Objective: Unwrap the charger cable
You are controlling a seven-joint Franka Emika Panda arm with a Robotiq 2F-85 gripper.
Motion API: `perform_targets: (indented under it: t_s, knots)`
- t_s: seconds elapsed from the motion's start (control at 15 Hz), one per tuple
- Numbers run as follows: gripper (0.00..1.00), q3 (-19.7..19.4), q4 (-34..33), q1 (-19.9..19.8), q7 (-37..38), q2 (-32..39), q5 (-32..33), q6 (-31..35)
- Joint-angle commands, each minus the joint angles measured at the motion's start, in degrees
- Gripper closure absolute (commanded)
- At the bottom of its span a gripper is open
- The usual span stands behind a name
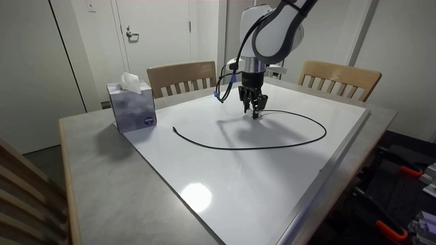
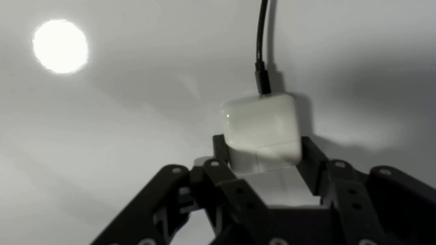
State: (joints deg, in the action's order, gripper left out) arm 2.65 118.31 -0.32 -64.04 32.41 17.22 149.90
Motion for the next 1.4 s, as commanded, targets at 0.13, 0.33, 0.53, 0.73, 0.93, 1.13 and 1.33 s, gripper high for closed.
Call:
perform_targets:
  t_s: [0.13, 0.33, 0.53, 0.73, 0.93, 1.13, 1.33]
  knots:
    - [0.72, 0.5, -2.45, -0.15, 0.42, 1.62, 0.74, -2.98]
    - [0.72, -0.94, -2.61, -0.68, 6.26, 1.39, -0.98, -2.27]
    - [0.72, -2.58, -2.51, -0.77, 14.94, 0.84, -0.95, -0.4]
    - [0.72, -5.09, -2.01, -1.08, 23.66, 0.48, 0.12, 0.6]
    - [0.47, -4.74, -2.59, -1.98, 26.33, 0.87, 1.52, -0.86]
    - [0.47, -6.07, -2.42, -2.57, 29.02, 0.85, 1.84, -0.51]
    - [0.47, -6.02, -2.39, -2.5, 29.61, 0.85, 1.84, -0.4]
